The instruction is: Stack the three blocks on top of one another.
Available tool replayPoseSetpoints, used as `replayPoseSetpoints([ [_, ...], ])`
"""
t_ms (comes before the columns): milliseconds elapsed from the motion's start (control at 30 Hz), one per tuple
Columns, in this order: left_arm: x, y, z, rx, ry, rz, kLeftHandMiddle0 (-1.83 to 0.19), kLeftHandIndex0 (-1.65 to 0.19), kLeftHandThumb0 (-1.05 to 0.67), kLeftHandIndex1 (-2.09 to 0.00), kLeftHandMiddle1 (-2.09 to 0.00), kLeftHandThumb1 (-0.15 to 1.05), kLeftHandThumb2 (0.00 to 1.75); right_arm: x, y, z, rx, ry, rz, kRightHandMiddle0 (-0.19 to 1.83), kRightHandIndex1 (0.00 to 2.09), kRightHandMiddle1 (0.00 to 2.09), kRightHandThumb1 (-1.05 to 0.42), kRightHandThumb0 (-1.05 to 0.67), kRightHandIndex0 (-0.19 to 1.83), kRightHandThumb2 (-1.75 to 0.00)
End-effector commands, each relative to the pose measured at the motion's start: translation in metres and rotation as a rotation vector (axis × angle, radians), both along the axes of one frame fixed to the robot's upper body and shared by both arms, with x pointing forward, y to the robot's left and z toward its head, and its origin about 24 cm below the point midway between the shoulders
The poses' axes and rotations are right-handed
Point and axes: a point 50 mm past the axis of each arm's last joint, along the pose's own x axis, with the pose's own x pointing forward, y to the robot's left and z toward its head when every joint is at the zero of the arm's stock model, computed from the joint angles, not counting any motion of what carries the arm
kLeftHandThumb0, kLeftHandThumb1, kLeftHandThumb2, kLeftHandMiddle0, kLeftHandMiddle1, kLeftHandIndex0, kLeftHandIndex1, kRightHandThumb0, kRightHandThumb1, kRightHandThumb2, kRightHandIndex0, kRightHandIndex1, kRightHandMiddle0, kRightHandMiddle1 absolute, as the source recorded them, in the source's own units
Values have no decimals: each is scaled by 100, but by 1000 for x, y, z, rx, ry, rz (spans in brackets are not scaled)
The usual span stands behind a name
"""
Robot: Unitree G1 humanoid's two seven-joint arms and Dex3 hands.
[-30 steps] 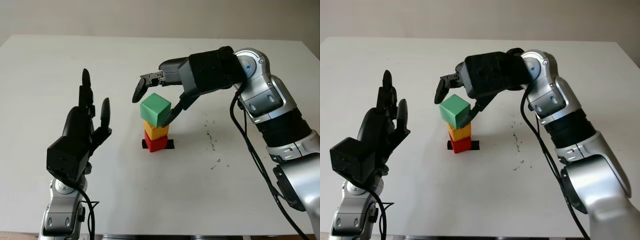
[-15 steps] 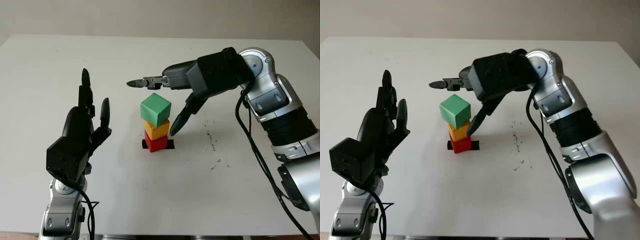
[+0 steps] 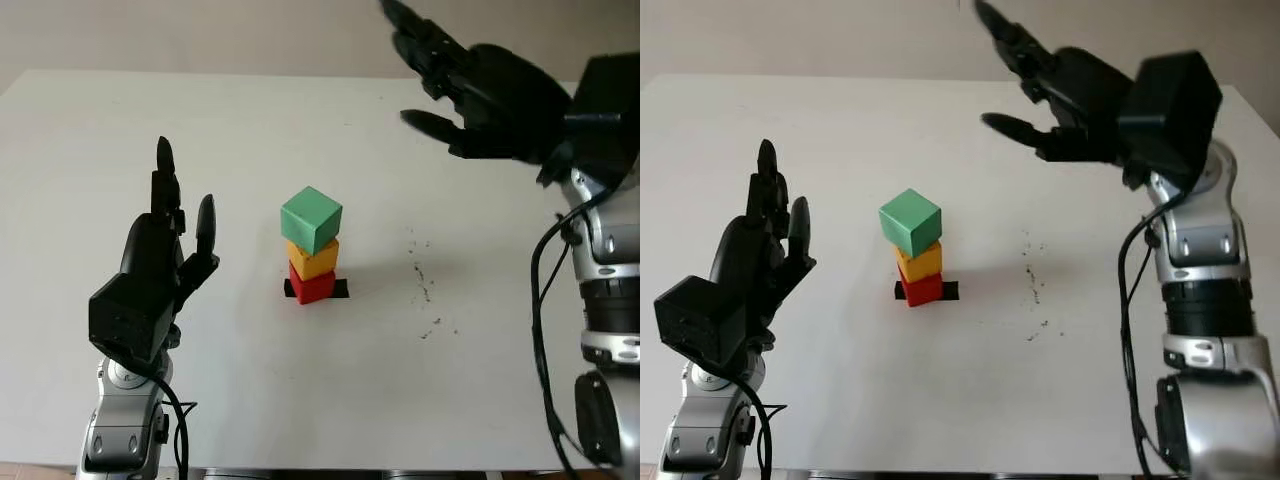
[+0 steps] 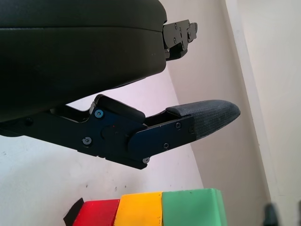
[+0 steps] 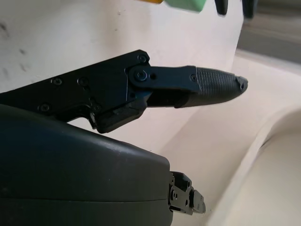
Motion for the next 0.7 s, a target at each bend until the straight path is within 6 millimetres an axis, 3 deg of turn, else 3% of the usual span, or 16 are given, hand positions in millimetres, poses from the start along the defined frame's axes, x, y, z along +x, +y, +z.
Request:
replayPoseSetpoints([
  [0,-1,2,0,-5,-10,3,19,19,-75,0,-3,105,69,-5,1,-14,71,25,-27,-19,0,0,-105,-73,-19,-58],
  [133,-1,4,0,3,-4,6,19,19,-76,-1,-4,105,68,-14,3,-45,145,90,-72,-19,0,0,-105,-74,-19,-58],
  [267,-3,4,-2,15,9,0,19,19,-76,0,0,105,69,-21,10,-64,231,130,-80,-19,0,0,-105,-76,-19,-60],
  [433,-2,4,-7,4,17,-12,19,19,-77,0,0,105,70,-29,29,-79,322,115,-100,-19,0,0,-105,-79,-19,-65],
  [667,-3,4,-8,-59,9,-28,19,19,-72,0,0,105,71,-34,51,-85,393,124,-99,-19,0,0,-105,-78,-19,-67],
])
